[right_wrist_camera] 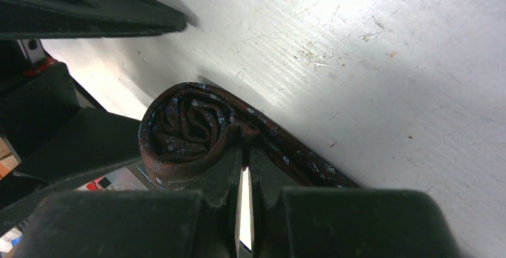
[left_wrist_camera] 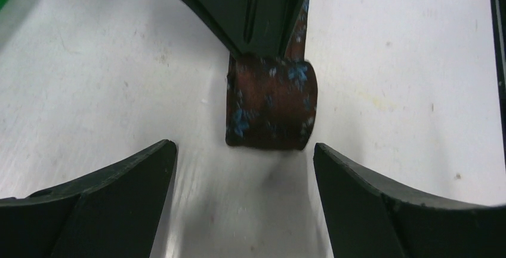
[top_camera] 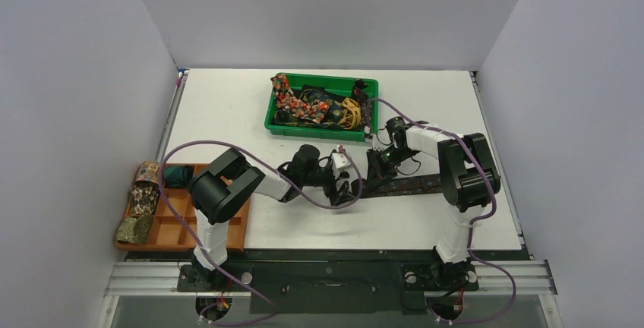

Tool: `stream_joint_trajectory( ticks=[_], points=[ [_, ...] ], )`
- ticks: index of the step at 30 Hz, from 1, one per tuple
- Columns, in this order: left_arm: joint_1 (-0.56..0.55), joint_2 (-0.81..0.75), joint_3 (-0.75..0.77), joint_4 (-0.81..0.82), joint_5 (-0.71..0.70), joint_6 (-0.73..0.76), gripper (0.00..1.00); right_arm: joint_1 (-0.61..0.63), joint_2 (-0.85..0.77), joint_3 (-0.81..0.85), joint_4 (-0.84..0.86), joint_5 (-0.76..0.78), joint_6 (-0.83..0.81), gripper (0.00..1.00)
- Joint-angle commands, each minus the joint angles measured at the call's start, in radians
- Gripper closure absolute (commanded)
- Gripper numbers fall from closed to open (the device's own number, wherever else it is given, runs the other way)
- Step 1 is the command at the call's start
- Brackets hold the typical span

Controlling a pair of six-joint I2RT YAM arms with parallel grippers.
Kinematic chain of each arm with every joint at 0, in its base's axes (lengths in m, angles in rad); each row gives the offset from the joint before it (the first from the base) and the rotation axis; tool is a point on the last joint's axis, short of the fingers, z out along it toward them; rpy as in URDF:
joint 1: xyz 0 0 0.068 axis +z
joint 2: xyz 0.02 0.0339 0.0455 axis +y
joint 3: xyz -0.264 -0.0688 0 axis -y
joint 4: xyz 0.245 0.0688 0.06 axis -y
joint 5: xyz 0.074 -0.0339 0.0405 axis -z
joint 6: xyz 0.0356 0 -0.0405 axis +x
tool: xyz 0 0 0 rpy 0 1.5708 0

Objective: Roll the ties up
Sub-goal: Roll the tie at the center of the board.

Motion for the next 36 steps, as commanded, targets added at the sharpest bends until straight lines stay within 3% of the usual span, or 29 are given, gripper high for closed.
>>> stream_joint_trajectory(
  ticks=[1, 4, 7, 10, 12, 14, 16, 20, 22, 26, 33, 36],
  points=[
    [-0.024, 0.073, 0.066, 0.217, 0.054, -0.145, 0.17, 0.006, 0.052, -0.009, 0.022, 0.167, -0.044, 1.00],
    [-0.050, 0.120, 0.093, 0.255, 0.042, -0.186, 0.20, 0.010, 0.056, -0.005, 0.032, 0.150, -0.029, 1.00],
    [-0.062, 0.142, 0.107, 0.229, -0.008, -0.173, 0.33, 0.017, 0.048, -0.003, 0.063, 0.108, 0.005, 1.00],
    [-0.068, 0.143, 0.105, 0.150, -0.037, -0.063, 0.43, 0.034, 0.038, 0.002, 0.088, 0.059, 0.032, 1.00],
    [-0.063, 0.127, 0.096, 0.059, -0.051, 0.005, 0.55, 0.038, 0.026, 0.007, 0.086, 0.030, 0.034, 1.00],
    [-0.054, 0.099, 0.073, -0.062, -0.061, 0.066, 0.74, 0.030, -0.009, 0.013, 0.062, 0.009, 0.016, 1.00],
    [-0.051, 0.065, 0.040, -0.136, -0.074, 0.124, 0.81, 0.005, -0.047, 0.019, 0.028, -0.014, 0.003, 0.97],
    [-0.052, 0.032, 0.017, -0.282, -0.098, 0.220, 0.83, -0.044, -0.115, 0.035, -0.038, -0.104, -0.029, 0.68],
    [-0.054, 0.030, 0.019, -0.324, -0.110, 0.252, 0.83, -0.046, -0.137, 0.038, -0.052, -0.155, -0.017, 0.61],
    [-0.056, 0.047, 0.053, -0.398, -0.135, 0.277, 0.82, -0.003, -0.136, 0.044, -0.052, -0.211, -0.008, 0.56],
    [-0.067, 0.054, 0.086, -0.430, -0.141, 0.277, 0.81, 0.042, -0.060, 0.024, -0.002, -0.149, 0.045, 0.55],
    [-0.070, 0.054, 0.087, -0.432, -0.137, 0.274, 0.81, 0.041, -0.047, 0.009, 0.063, -0.112, 0.072, 0.66]
  ],
)
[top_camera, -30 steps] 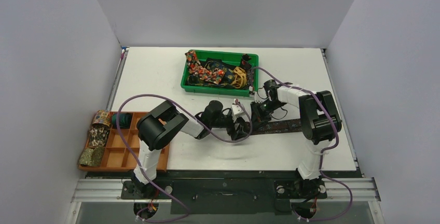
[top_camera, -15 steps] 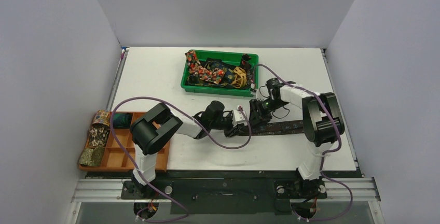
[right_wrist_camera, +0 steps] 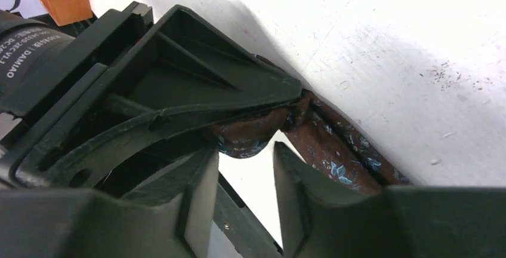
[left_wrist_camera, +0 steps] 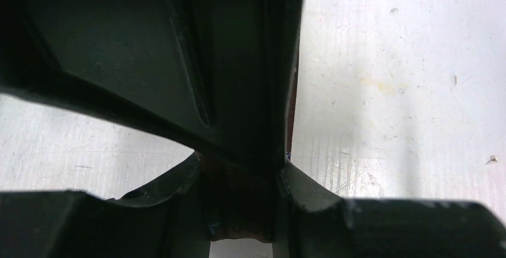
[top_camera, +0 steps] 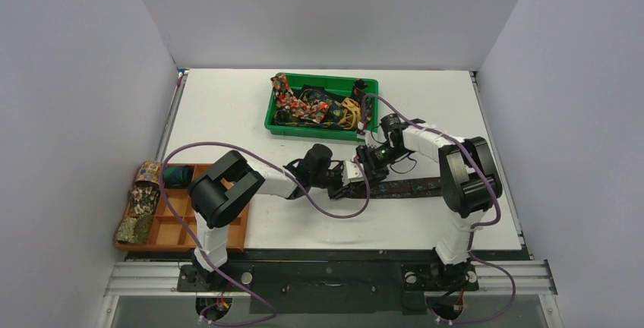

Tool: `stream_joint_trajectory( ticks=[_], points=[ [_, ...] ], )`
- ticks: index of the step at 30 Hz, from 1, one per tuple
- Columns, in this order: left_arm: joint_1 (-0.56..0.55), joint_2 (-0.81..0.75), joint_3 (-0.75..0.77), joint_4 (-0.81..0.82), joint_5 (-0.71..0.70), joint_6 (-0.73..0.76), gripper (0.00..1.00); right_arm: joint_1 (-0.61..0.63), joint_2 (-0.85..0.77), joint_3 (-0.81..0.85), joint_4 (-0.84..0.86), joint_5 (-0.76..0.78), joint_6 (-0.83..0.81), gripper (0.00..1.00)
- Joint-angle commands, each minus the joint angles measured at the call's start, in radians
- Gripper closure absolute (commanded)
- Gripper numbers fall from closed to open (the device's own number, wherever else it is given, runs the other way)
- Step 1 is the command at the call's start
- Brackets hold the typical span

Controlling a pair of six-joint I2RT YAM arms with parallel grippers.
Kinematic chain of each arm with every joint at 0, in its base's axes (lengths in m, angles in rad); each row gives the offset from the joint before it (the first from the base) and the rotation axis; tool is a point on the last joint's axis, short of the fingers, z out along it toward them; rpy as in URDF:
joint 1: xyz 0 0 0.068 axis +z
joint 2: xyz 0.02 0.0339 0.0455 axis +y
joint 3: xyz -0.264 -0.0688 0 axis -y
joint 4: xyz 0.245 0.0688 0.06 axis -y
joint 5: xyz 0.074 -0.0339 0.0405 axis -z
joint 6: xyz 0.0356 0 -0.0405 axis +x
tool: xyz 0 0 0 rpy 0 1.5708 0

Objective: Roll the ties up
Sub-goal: Roll the tie at the center of the board.

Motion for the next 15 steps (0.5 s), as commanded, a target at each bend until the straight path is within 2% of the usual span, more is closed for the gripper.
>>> stream_joint_trajectory(
  ticks=[1, 4, 6, 7, 8, 10, 11, 14, 15],
  points=[
    [-0.007, 0.042, -0.025, -0.209, -0.081, 0.037, 0.80, -0.008, 0.027, -0.014, 0.103, 0.056, 0.050, 0.71],
    [-0.009, 0.039, -0.031, -0.207, -0.073, 0.040, 0.79, -0.014, 0.048, -0.019, 0.122, 0.072, 0.069, 0.75],
    [-0.010, 0.039, -0.032, -0.208, -0.070, 0.041, 0.78, -0.018, 0.057, -0.022, 0.127, 0.076, 0.073, 0.86],
    [-0.010, 0.039, -0.031, -0.209, -0.071, 0.042, 0.75, -0.020, 0.058, -0.024, 0.129, 0.079, 0.070, 0.97],
    [-0.009, 0.037, -0.031, -0.209, -0.073, 0.039, 0.72, -0.022, 0.058, -0.031, 0.127, 0.090, 0.067, 1.00],
    [0.001, 0.023, -0.036, -0.194, -0.063, 0.022, 0.62, -0.032, 0.051, -0.039, 0.106, 0.125, 0.047, 1.00],
    [0.008, 0.016, -0.039, -0.164, -0.041, 0.016, 0.51, -0.040, 0.051, -0.041, 0.086, 0.139, 0.025, 1.00],
    [0.043, -0.034, -0.074, -0.069, 0.003, -0.025, 0.36, -0.060, 0.060, -0.047, 0.048, 0.205, -0.010, 1.00],
    [0.050, -0.044, -0.088, -0.022, 0.023, -0.036, 0.34, -0.068, 0.068, -0.047, 0.033, 0.217, -0.022, 1.00]
  ],
)
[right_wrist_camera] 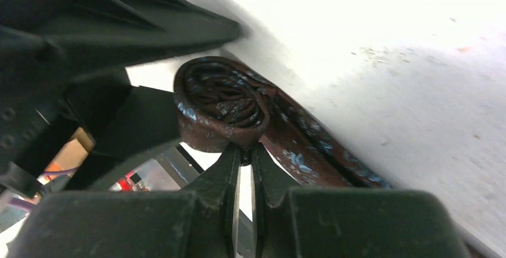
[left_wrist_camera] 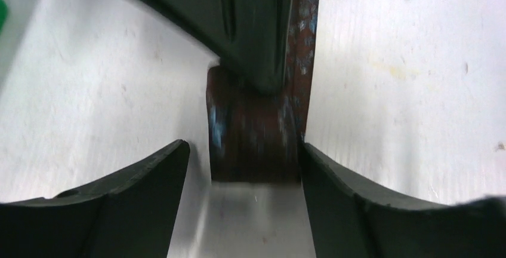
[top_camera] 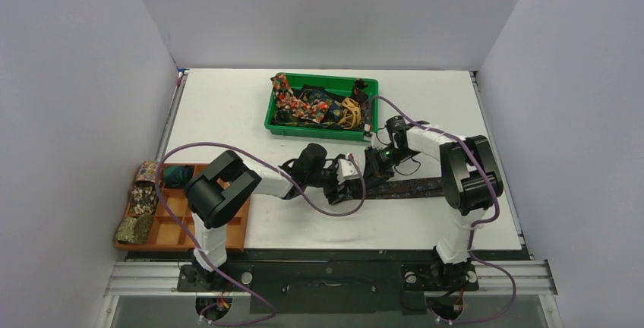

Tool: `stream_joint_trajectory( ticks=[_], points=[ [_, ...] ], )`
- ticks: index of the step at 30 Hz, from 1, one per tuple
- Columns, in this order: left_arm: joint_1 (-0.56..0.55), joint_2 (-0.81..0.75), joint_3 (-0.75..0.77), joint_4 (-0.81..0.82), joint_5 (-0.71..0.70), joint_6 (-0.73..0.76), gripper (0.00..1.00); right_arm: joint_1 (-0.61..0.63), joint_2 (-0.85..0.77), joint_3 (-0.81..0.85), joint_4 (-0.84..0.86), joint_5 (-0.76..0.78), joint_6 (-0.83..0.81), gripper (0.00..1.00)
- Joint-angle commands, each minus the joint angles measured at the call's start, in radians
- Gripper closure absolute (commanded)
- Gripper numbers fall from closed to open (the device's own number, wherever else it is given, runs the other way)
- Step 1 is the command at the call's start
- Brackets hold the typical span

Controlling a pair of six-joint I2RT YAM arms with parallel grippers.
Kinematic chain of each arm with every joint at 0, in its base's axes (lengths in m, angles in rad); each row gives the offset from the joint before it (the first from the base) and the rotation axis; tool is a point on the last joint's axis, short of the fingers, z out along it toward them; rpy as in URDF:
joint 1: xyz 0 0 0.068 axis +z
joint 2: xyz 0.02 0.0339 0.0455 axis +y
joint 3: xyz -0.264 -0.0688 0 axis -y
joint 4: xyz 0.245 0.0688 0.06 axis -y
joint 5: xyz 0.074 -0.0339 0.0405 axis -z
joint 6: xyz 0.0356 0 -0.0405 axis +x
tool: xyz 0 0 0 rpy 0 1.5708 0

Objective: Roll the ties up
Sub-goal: Roll the tie at the center of the board.

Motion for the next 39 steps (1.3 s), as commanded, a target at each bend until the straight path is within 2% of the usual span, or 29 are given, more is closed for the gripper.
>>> stream_joint_trajectory(
  ticks=[1, 6, 11, 21, 23, 28, 30, 31, 32, 36, 39],
  points=[
    [0.033, -0.051, -0.080, -0.006, 0.039, -0.027, 0.31, -0.035, 0.041, -0.015, -0.013, 0.196, -0.079, 1.00],
    [0.025, -0.070, -0.108, 0.127, 0.092, -0.047, 0.27, -0.039, 0.071, -0.011, -0.032, 0.266, -0.108, 1.00],
    [0.006, -0.014, -0.092, 0.252, 0.100, -0.085, 0.23, -0.039, 0.097, -0.012, -0.037, 0.333, -0.108, 1.00],
    [-0.030, 0.153, 0.069, 0.377, 0.070, -0.173, 0.22, -0.028, 0.105, -0.017, -0.037, 0.295, -0.126, 1.00],
    [-0.032, 0.182, 0.092, 0.378, 0.067, -0.182, 0.27, -0.022, 0.105, -0.010, -0.033, 0.264, -0.131, 1.00],
    [-0.033, 0.180, 0.050, 0.297, 0.087, -0.115, 0.63, -0.016, 0.097, 0.008, -0.025, 0.190, -0.129, 1.00],
    [-0.031, 0.154, 0.011, 0.251, 0.082, -0.075, 0.74, -0.022, 0.065, 0.012, -0.029, 0.164, -0.126, 1.00],
    [-0.029, 0.144, -0.013, 0.235, 0.075, -0.059, 0.77, -0.026, 0.051, 0.015, -0.035, 0.140, -0.127, 0.97],
    [-0.030, 0.124, -0.024, 0.202, 0.071, -0.053, 0.82, -0.037, 0.016, 0.015, -0.048, 0.127, -0.129, 0.90],
    [-0.033, 0.095, -0.047, 0.112, 0.046, -0.043, 0.84, -0.066, -0.095, 0.002, -0.085, 0.052, -0.126, 0.66],
    [-0.035, 0.097, -0.027, 0.056, 0.025, -0.042, 0.85, -0.072, -0.135, -0.005, -0.120, -0.014, -0.135, 0.61]
  ],
)
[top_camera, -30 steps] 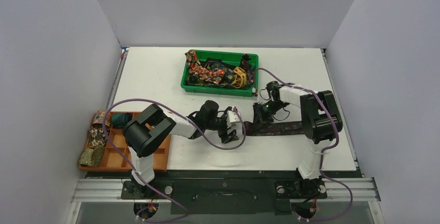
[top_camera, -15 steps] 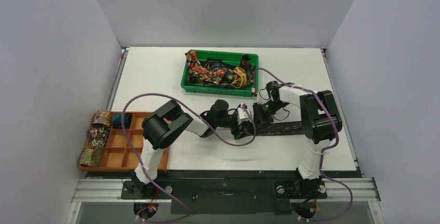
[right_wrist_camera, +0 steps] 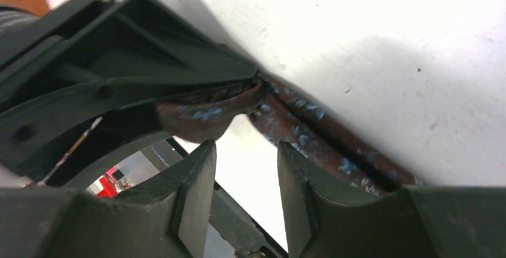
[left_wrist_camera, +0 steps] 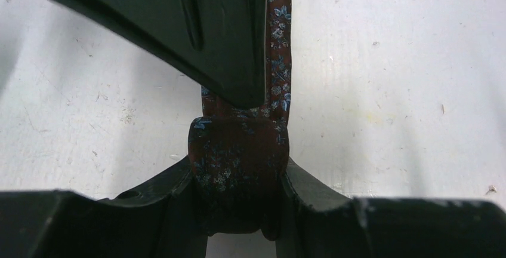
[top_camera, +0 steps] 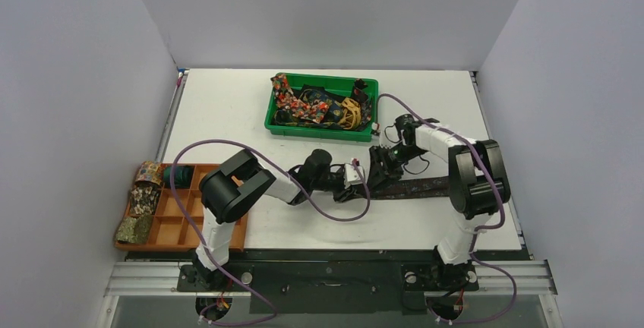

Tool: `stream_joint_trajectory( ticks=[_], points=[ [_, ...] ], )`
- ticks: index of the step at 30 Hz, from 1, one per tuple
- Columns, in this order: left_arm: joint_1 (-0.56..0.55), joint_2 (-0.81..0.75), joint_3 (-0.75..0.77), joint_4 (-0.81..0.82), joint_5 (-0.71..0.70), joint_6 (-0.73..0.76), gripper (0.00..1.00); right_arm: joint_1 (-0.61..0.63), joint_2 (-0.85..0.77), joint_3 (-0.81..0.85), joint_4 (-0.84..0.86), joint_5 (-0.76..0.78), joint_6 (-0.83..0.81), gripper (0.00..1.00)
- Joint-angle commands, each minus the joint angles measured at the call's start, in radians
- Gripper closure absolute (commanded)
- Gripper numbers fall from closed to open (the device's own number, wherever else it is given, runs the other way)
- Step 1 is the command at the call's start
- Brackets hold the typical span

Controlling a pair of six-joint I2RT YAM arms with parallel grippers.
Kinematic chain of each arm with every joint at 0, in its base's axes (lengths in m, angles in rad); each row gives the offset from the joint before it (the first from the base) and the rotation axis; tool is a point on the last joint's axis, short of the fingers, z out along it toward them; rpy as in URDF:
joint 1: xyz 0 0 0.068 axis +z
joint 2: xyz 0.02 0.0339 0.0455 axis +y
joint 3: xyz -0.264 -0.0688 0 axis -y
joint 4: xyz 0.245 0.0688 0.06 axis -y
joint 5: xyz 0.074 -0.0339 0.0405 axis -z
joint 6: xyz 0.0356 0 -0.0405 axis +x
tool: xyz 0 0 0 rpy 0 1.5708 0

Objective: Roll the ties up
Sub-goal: Roll the tie at the center of the board.

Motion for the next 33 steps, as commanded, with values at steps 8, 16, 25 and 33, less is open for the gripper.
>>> stream_joint_trajectory(
  ticks=[8, 16, 25, 33],
  points=[
    [-0.005, 0.006, 0.033, -0.288, -0.061, 0.033, 0.85, 0.037, -0.046, 0.004, -0.008, -0.076, 0.003, 0.53],
    [-0.020, 0.009, 0.048, -0.315, -0.055, 0.043, 0.84, 0.037, 0.012, -0.025, 0.171, -0.033, 0.132, 0.72],
    [-0.002, -0.007, 0.041, -0.283, -0.019, 0.058, 0.59, -0.047, 0.069, -0.060, 0.078, -0.004, 0.013, 1.00],
    [0.006, -0.068, 0.019, -0.084, 0.038, 0.086, 0.31, -0.100, 0.193, -0.041, -0.004, -0.034, -0.052, 1.00]
  ],
)
